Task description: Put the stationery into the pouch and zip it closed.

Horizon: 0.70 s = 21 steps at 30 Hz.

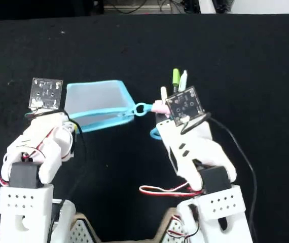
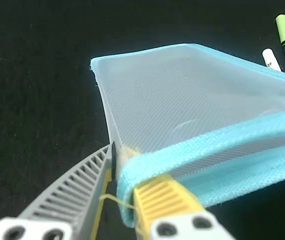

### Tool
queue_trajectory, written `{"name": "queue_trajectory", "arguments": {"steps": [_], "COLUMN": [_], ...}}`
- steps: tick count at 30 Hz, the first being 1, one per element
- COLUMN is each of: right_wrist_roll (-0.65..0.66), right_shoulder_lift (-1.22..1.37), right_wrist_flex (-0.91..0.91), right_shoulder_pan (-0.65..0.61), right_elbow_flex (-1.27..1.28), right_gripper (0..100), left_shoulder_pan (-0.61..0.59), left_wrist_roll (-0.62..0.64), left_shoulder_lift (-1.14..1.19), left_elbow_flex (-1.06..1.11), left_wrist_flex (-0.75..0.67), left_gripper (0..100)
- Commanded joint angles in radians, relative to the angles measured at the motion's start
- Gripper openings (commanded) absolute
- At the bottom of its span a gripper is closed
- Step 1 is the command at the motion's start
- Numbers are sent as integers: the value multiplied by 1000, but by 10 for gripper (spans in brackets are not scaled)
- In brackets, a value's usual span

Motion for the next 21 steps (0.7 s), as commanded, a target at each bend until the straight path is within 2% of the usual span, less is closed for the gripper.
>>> {"name": "queue_trajectory", "arguments": {"steps": [1, 6, 10, 14, 21], "right_wrist_roll": [11, 89, 95, 95, 91], "right_shoulder_lift": [12, 77, 219, 320, 364], "right_wrist_flex": [-9, -5, 14, 107, 170], "right_shoulder_pan": [40, 43, 43, 46, 178], "right_elbow_flex": [-36, -44, -113, -214, -291], "right_gripper": [11, 11, 10, 10, 10], "left_shoulder_pan": [12, 12, 10, 10, 10], "left_wrist_roll": [11, 9, 11, 11, 11], "left_shoulder_lift": [8, 8, 8, 8, 8], "left_elbow_flex": [-10, 22, 25, 27, 27], "left_wrist_flex": [-8, -14, -14, -12, -11], "left_gripper": [30, 30, 30, 30, 30]}}
